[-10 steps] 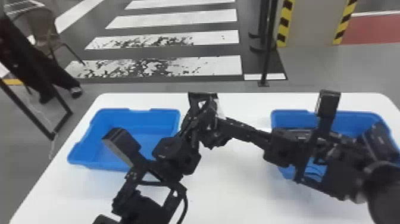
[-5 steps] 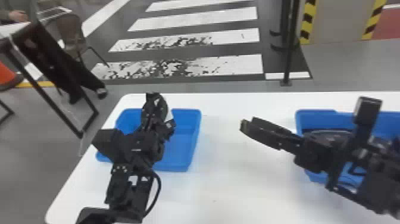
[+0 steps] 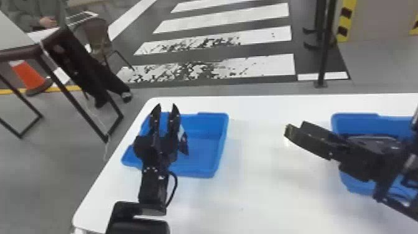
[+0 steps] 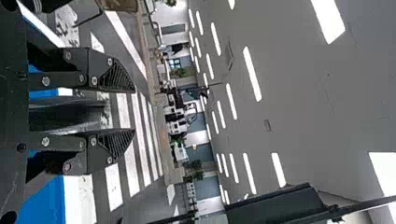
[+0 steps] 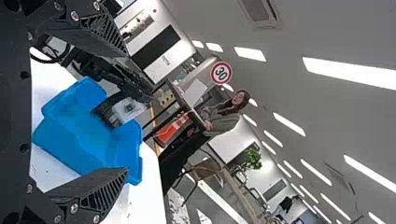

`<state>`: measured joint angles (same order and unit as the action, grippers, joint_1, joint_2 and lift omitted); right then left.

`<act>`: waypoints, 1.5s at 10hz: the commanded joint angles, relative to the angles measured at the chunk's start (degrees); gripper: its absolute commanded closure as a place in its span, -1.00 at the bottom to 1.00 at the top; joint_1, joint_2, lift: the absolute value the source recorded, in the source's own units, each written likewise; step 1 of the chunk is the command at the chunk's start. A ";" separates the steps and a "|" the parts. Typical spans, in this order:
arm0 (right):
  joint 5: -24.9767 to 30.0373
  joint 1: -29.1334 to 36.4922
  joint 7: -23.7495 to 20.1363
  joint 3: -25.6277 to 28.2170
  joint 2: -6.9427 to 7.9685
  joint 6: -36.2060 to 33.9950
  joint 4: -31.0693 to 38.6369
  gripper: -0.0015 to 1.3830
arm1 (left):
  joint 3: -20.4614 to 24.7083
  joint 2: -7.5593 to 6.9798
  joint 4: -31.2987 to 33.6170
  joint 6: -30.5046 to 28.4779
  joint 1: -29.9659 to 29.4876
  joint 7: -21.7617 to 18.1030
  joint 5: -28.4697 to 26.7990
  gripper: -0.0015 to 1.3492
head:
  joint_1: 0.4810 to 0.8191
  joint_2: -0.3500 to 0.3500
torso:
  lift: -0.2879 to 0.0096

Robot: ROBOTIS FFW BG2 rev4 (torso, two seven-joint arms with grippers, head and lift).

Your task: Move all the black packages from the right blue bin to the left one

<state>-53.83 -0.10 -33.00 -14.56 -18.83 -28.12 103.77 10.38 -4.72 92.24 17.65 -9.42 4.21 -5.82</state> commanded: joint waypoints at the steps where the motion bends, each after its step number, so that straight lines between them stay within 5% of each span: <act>1: 2.07 0.52 0.04 0.51 -0.06 2.39 0.22 -0.76 | 0.36 0.76 -0.06 2.89 -1.54 -1.83 1.82 -0.96 | 0.27 1.00 | -0.20; 2: 4.70 0.66 0.21 1.88 0.11 6.47 -0.06 -0.75 | 0.24 1.03 0.92 5.70 -3.09 -1.92 2.39 -0.82 | 0.27 1.00 | -0.20; 4: 20.12 3.89 6.19 11.70 1.17 8.29 2.75 -0.75 | -3.64 1.82 9.64 3.87 -8.57 -2.10 14.73 -0.80 | 0.26 0.93 | -0.20; 5: 23.32 5.02 7.95 16.39 1.87 7.17 1.91 -0.75 | -7.75 1.03 15.83 1.76 -11.81 -2.36 20.56 -0.80 | 0.25 0.74 | -0.20; 7: 29.49 4.73 8.91 21.07 2.13 2.81 0.36 -0.75 | -13.58 -0.20 23.42 2.47 -16.59 -2.71 22.96 -0.79 | 0.27 0.23 | -0.20; 9: 34.41 3.05 10.76 20.62 2.66 -0.99 -0.48 -0.75 | -19.18 -2.14 24.26 0.78 -17.15 -3.24 24.56 -0.80 | 0.27 -0.02 | -0.20; 11: 34.98 -0.61 11.55 17.30 2.49 -3.52 -4.28 -0.75 | -19.52 -2.49 24.26 -1.19 -16.73 -3.86 24.56 -0.80 | 0.27 -0.22 | -0.20; 15: 33.72 -3.56 11.99 13.76 1.96 -8.30 -7.37 -0.75 | -20.32 -2.75 23.56 -4.42 -16.31 -4.47 25.82 -0.79 | 0.27 -0.16 | -0.20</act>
<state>-20.35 -3.40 -21.02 -0.60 -16.87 -36.03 96.64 -9.88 -7.46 115.95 13.41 -25.75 -0.23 19.85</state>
